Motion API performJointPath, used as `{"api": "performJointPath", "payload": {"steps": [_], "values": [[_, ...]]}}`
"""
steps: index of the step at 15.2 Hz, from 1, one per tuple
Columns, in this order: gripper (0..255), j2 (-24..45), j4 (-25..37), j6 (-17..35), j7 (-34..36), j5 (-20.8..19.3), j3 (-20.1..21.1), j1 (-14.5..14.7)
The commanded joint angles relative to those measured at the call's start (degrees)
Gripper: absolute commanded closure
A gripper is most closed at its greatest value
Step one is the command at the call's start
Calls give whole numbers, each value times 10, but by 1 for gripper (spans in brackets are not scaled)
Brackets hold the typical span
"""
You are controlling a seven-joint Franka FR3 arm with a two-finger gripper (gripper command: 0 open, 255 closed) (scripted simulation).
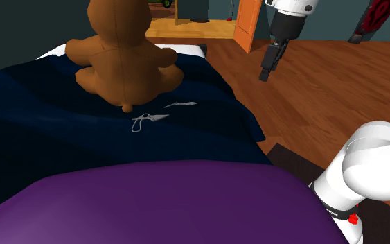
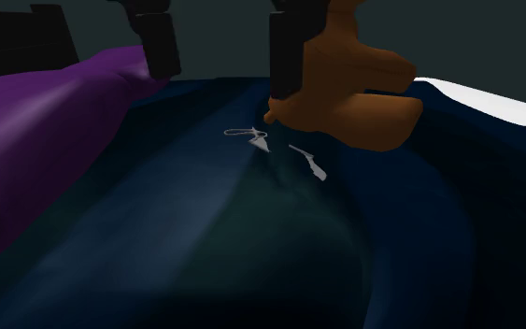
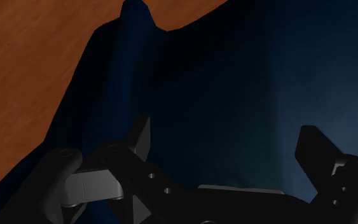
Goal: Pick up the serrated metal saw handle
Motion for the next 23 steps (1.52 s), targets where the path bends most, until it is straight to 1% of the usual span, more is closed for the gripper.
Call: {"api": "performJointPath", "payload": {"steps": [1,6,11,17,23], "values": [[0,0,0,0,0,0,0,0],[0,123,56,48,-97,-30,-7,28],[0,241,124,82,-185,-57,-3,53],[0,373,214,106,-280,-91,15,78],[0,495,307,119,-362,-134,41,104]]}}
